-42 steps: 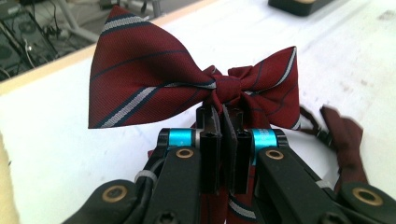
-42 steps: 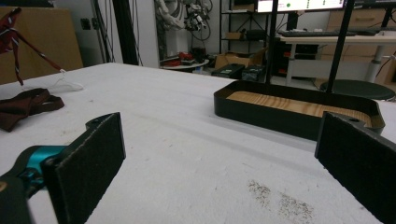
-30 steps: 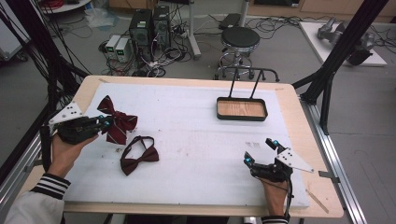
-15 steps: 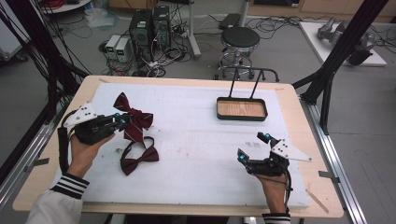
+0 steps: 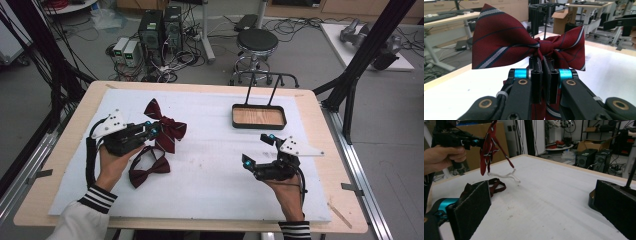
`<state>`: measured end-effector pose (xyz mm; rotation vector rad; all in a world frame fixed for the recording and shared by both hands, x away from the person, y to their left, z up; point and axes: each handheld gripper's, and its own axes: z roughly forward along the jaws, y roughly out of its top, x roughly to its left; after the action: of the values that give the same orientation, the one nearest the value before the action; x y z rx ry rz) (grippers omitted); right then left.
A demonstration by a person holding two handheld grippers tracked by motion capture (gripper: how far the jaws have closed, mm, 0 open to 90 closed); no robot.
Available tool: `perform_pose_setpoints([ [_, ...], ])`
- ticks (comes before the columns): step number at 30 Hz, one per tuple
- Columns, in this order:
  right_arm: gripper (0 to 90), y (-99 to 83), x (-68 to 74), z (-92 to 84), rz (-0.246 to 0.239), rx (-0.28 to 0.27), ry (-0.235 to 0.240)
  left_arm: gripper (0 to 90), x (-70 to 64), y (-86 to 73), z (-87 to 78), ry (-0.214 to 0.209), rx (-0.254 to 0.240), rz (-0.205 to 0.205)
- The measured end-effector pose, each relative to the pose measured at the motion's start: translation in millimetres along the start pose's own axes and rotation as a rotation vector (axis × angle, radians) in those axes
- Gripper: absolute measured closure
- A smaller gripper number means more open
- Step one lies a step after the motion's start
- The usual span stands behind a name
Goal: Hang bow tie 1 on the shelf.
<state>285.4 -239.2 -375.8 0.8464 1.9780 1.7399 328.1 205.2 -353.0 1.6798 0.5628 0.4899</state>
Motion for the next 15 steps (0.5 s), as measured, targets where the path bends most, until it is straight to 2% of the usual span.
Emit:
perform_pose_setpoints([
  [8, 0.8, 11.8, 6.7, 9.7, -0.032, 0.007, 0.03, 85.9, -13.8, 6.8, 13.3, -0.035, -0.008, 0.011],
  [15, 0.9, 18.7, 11.3, 25.2, -0.004, 0.023, 0.095, 85.9, -26.3, 7.2, 28.3, -0.082, 0.003, 0.022],
])
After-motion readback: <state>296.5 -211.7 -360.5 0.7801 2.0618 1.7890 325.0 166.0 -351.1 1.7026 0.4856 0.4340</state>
